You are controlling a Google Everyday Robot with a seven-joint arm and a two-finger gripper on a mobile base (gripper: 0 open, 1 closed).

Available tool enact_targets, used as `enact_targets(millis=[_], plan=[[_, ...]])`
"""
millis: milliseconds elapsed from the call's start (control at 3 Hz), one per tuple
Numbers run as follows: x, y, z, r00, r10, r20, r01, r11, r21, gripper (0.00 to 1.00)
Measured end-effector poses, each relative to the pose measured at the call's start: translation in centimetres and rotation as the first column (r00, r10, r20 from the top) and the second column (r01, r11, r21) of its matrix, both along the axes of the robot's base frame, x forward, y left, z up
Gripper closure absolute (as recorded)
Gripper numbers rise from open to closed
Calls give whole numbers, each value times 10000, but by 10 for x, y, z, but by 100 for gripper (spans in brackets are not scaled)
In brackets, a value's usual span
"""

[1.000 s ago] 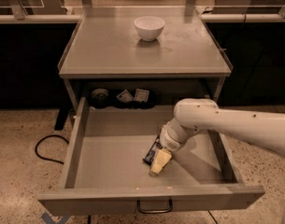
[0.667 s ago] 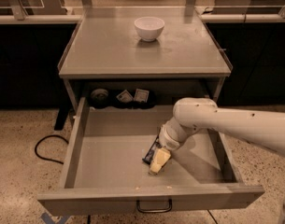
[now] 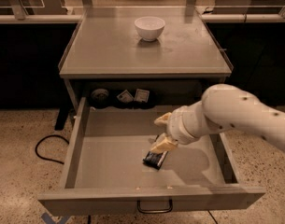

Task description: Pick rxbar blueberry from top drawer and place on counter

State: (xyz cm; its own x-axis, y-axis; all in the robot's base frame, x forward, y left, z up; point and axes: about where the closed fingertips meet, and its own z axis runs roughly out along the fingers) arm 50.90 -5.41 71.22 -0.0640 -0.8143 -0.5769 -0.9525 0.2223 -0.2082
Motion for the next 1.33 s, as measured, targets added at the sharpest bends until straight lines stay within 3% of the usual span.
enact_targets(millis=[333,667,1000,1333], plan=[[-14,-20,98,9770,80,2131,-93,9999,53,65],[-27,-37,165,9339,419,3550,-394,9991,-142,88],[-34,-45,203,8995,667,4319,-594,9978,-304,100],[-38,-49,224,8778,807,4722,-701,9967,-399,100]])
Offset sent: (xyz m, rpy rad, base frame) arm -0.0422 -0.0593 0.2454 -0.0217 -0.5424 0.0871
